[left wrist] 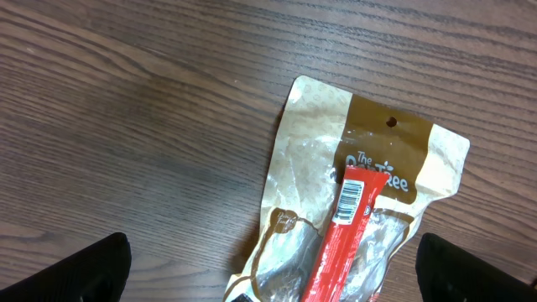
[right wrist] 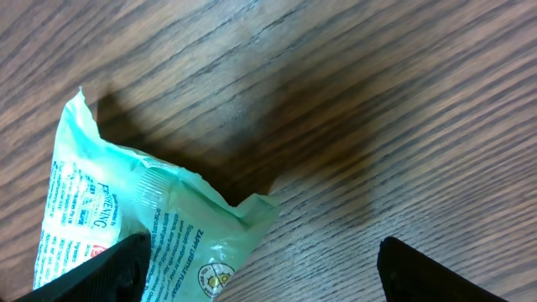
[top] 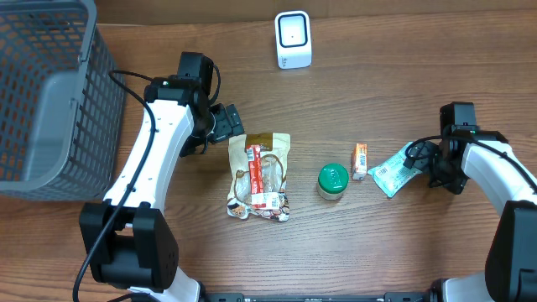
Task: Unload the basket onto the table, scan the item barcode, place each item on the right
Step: 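Close the right gripper on the wipes pack's end and grip it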
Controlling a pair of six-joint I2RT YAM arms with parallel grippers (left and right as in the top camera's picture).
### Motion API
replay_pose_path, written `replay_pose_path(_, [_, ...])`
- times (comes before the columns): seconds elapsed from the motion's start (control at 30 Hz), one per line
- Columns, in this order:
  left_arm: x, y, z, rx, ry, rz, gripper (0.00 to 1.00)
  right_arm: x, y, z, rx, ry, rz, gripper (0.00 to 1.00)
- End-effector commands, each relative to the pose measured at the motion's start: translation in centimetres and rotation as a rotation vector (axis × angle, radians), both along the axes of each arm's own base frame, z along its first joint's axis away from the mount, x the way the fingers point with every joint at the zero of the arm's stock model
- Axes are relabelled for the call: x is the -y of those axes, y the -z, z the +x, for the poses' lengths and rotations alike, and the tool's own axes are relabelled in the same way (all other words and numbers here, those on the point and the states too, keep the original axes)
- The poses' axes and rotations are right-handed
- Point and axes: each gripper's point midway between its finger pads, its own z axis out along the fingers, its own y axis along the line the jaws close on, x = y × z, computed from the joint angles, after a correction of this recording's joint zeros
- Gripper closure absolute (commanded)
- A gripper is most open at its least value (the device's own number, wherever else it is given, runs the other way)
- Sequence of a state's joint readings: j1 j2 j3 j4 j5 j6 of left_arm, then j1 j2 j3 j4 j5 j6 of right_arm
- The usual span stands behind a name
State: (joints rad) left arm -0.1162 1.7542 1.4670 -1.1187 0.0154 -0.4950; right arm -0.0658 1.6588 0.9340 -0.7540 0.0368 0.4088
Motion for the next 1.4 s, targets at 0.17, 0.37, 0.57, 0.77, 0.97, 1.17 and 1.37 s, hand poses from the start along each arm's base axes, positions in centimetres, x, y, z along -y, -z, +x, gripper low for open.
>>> replay_pose_path(0.17, [0.2, -1.4, 0.5, 0.044, -0.003, -0.010, 0.00, -1.1, -2.0, 1.4, 0.034, -0.106, 0.055, 0.13])
replay_pose_path(0.37, [0.2, -1.4, 0.5, 0.044, -0.003, -0.010, 0.00, -1.2, -4.4, 2.4, 0.041, -0.112, 0.064, 0.12])
replay_pose_path(0.57, [0.2, -1.4, 0.5, 0.044, -0.003, -0.010, 0.00, -1.4, -4.2, 1.9, 0.023, -0.136, 0.074, 0.10])
replay_pose_path(0.77, [0.2, -1.4, 0.5, 0.044, -0.003, -0.010, 0.00, -2.2, -2.9, 1.3, 0.023, -0.175, 0.113, 0.11])
replay_pose_path(0.97, [0.2, -1.4, 0.5, 0.044, -0.003, -0.010, 0.00, -2.2, -1.2, 0.7, 0.026, -0.174, 0.108, 0.20])
replay_pose_path(1.17, [0.2, -1.4, 0.5, 0.044, -0.003, -0.010, 0.00, -2.2, 0.4, -0.2, 0.027, -0.170, 0.108, 0.25])
replay_pose_path(1.37, [0.2, -1.4, 0.5, 0.044, -0.003, -0.010, 0.00, -2.3, 1.0, -1.0, 0.006, -0.162, 0.113, 0.38])
